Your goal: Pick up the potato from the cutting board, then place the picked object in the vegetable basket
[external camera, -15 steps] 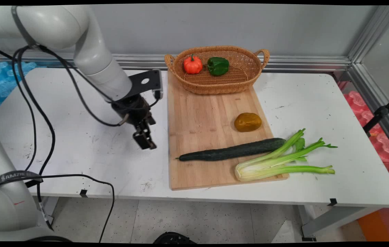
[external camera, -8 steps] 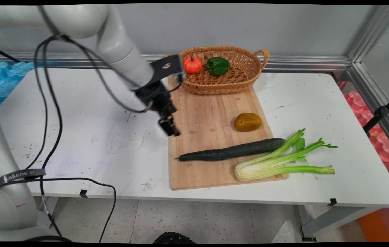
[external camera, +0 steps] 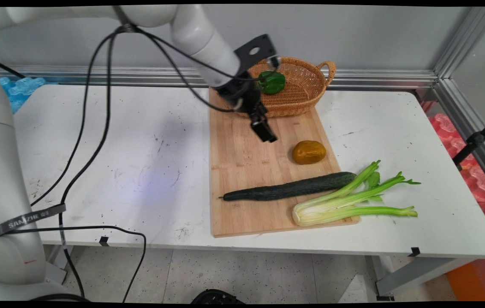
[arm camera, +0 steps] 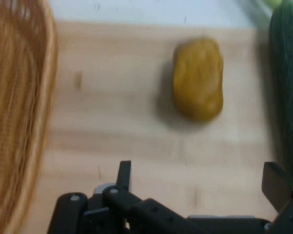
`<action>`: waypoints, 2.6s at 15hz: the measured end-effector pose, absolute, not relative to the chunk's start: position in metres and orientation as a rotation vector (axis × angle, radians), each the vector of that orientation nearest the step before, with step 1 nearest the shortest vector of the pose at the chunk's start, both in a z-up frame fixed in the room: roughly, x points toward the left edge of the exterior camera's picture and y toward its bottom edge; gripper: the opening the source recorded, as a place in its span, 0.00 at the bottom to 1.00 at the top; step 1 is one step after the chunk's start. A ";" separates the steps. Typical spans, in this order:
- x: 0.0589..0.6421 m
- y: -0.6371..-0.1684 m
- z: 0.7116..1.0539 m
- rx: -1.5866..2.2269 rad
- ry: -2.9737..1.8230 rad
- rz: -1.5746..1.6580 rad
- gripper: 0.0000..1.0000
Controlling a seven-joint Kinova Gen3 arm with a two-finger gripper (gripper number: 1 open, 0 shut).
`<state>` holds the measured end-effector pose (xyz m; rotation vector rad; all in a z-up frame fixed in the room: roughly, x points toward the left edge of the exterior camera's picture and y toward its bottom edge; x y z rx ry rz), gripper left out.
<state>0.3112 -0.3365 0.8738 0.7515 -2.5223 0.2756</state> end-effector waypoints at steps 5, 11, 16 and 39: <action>0.275 -0.360 0.861 0.706 -2.462 0.281 1.00; 0.249 -0.367 0.822 0.684 -2.451 0.264 1.00; 0.237 -0.374 0.791 0.672 -2.451 0.272 1.00; 0.249 -0.428 0.825 0.665 -2.379 0.339 0.00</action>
